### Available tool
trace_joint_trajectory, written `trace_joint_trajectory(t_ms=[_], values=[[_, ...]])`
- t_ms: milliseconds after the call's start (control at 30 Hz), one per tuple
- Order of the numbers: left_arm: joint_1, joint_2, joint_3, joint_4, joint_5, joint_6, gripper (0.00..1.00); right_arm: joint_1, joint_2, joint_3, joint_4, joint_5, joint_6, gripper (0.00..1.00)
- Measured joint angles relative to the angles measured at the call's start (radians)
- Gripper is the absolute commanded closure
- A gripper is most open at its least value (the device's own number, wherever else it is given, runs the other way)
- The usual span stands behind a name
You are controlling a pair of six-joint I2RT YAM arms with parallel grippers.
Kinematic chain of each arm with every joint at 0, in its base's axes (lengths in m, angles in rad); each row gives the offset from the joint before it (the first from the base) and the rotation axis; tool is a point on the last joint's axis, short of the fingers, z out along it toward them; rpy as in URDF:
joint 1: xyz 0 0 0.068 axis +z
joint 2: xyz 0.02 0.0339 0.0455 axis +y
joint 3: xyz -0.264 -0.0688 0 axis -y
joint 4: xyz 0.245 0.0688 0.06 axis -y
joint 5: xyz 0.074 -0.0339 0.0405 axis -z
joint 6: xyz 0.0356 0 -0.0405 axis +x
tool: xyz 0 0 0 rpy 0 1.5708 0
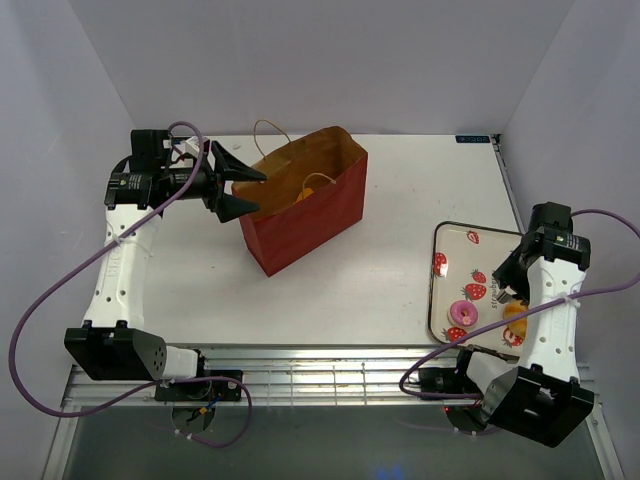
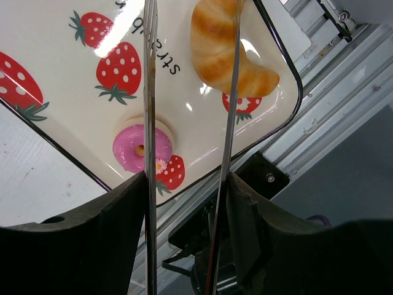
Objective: Place the fake bread into the paper bag
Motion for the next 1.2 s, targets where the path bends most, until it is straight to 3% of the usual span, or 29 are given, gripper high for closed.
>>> trace_joint_trajectory(t_ms=[767, 1200], values=[[0.027, 0.0, -0.014, 0.01, 0.045, 0.024, 0.21, -0.051, -0.002, -0.132, 0.011, -0.031, 0.045, 0.43], [0.058, 0.0, -0.027, 0.01, 0.048, 0.026, 0.21, -0.051, 0.042, -0.109, 0.032, -0.039, 0.04, 0.56]])
